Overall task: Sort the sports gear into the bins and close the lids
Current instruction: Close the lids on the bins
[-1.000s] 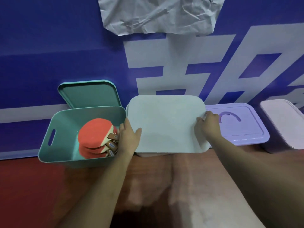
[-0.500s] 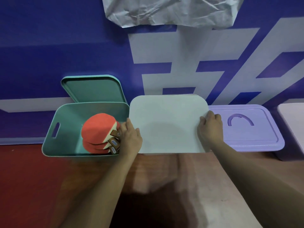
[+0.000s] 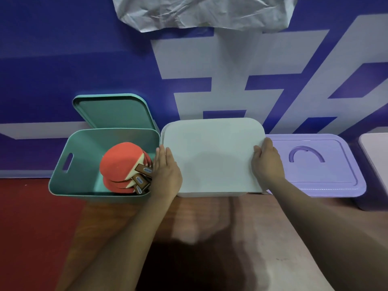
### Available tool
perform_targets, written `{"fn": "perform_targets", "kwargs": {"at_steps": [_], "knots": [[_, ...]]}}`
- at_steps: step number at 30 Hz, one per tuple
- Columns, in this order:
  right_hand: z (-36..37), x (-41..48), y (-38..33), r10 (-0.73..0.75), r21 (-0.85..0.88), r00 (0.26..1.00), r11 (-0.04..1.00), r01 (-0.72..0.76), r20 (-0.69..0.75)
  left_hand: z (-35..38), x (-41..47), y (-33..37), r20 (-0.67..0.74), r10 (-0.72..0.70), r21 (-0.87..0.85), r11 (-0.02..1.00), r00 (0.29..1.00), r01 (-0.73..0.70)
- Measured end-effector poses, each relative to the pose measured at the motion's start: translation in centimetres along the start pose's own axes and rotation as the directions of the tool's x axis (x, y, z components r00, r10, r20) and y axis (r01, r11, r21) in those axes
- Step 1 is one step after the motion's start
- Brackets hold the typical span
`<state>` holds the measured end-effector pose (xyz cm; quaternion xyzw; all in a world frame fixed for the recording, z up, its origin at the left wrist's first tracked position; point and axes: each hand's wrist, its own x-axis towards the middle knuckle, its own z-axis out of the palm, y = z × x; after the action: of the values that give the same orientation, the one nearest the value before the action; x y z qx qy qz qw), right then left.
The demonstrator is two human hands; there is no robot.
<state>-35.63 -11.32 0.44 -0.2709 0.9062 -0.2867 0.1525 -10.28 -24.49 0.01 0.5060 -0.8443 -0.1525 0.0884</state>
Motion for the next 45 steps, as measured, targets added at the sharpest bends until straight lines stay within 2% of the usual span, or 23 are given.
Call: {"fn": "perform_targets", "kwargs": {"at_steps": [5,7,8,10,12,15,18,21,24,28,31,34,38,42,45], "knots": [[-0.3,-1.0,0.1,-0.059,0.027,0.998,0.998,0.058,0.02,0.8,-0.9,-1.9,-0.078,-0.009,-0.015,1.0,0.997,0.008],[-0.2,-1.0,-0.1,-0.058,0.068,0.998,0.996,0.057,0.012,0.6,-0.9,-2.1,-0.003,0.016,0.041,0.999,1.0,-0.016],[-0.2,-0.9,-0.3,-0.053,0.081,0.999,0.995,0.053,0.006,0.1,-0.8,-1.4,0.017,-0.024,0.046,0.999,1.0,0.023],[-0.1,-0.3,-0.7,-0.041,0.088,0.999,0.995,0.04,0.001,-0.9,-0.1,-0.2,-0.001,-0.036,0.065,0.997,0.999,0.036],[0.0,0.3,-0.8,-0.035,0.085,0.999,0.996,0.034,0.013,-0.8,0.5,0.0,-0.057,-0.075,-0.048,0.996,0.996,0.072],[0.1,0.8,-1.0,-0.036,0.084,0.999,0.996,0.034,0.021,-0.9,0.8,-0.1,-0.052,-0.124,-0.129,0.985,0.991,0.117],[0.1,0.8,-1.1,-0.025,0.132,0.999,0.991,0.021,0.027,-1.0,0.6,-0.1,-0.032,-0.12,-0.115,0.987,0.992,0.115],[-0.3,0.3,-0.8,0.029,0.266,0.996,0.963,-0.049,0.08,-1.1,0.4,-0.2,-0.048,-0.115,-0.122,0.987,0.992,0.108],[-0.8,-0.2,0.0,0.078,0.353,0.991,0.929,-0.113,0.11,-0.8,0.0,-0.4,-0.029,-0.055,-0.083,0.995,0.998,0.052],[-1.1,-0.2,0.4,0.066,0.4,0.992,0.91,-0.105,0.11,-0.9,-0.4,0.0,0.03,-0.101,-0.202,0.974,0.994,0.105],[-1.1,-0.1,0.5,0.078,0.416,0.992,0.902,-0.114,0.103,-1.3,-0.9,0.5,0.033,-0.084,-0.214,0.973,0.996,0.089],[-1.0,0.0,0.5,0.033,0.331,0.996,0.942,-0.057,0.078,-2.0,-0.2,0.1,-0.01,-0.092,-0.153,0.984,0.996,0.09],[0.1,0.0,-0.2,-0.023,0.086,0.999,0.996,0.019,0.047,-2.2,2.0,-0.9,-0.057,-0.054,-0.109,0.993,0.997,0.048],[0.8,-0.3,-0.7,-0.142,-0.16,0.989,0.976,0.146,0.037,-1.1,3.0,-0.9,-0.022,0.013,-0.019,1.0,1.0,-0.014],[0.9,-0.4,-0.8,-0.156,-0.227,0.987,0.96,0.162,0.044,-0.6,3.0,-1.1,-0.062,0.003,0.0,1.0,0.998,-0.003]]}}
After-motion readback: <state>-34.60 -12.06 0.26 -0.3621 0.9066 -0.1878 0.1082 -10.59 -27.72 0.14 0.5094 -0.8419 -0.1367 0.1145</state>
